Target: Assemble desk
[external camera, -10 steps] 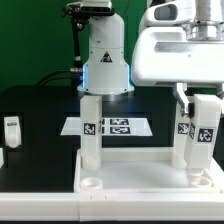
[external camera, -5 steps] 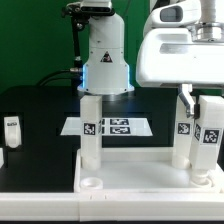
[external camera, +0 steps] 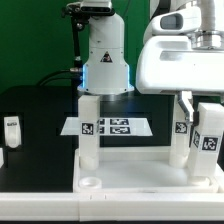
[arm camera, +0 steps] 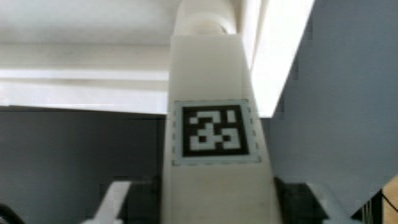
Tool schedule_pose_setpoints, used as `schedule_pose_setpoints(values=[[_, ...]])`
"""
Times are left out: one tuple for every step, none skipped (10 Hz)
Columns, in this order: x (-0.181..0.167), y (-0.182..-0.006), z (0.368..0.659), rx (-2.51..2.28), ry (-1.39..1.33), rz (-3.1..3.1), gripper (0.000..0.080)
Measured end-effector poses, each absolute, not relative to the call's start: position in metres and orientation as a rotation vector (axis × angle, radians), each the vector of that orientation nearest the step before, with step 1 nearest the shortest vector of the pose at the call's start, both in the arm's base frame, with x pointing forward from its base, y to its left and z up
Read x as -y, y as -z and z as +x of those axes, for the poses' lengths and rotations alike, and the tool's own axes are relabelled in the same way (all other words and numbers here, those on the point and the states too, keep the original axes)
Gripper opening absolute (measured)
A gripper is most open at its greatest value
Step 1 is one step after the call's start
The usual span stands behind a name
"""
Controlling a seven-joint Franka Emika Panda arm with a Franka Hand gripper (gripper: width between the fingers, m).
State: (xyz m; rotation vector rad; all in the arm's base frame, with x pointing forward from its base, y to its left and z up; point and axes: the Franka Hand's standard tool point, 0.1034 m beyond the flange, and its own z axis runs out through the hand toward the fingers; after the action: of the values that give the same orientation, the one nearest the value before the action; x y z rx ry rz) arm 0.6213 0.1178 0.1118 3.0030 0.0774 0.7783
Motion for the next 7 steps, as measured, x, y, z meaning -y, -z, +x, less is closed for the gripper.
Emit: schedule_pose_setpoints(values=[[-0.1177, -0.1109, 0.6218, -0.08, -0.784, 3.0, 0.0284], [-0.1178, -0.1108, 0.6221, -0.081, -0.793, 2.998, 0.0284], [-0.1178, -0.1109, 0.622, -0.082, -0.798, 2.996, 0.0284], [-0.1177, -0.1109, 0.6221, -0.083, -0.798, 2.996, 0.0284], [-0.1177, -0.1108, 0.622, -0.083, -0.797, 2.996, 0.0343], [-0.1176, -0.1092, 0.6208, -0.082, -0.77, 3.002, 0.0479], [-0.1154, -0.1104, 0.6215, -0.069, -0.728, 3.014, 0.0479]])
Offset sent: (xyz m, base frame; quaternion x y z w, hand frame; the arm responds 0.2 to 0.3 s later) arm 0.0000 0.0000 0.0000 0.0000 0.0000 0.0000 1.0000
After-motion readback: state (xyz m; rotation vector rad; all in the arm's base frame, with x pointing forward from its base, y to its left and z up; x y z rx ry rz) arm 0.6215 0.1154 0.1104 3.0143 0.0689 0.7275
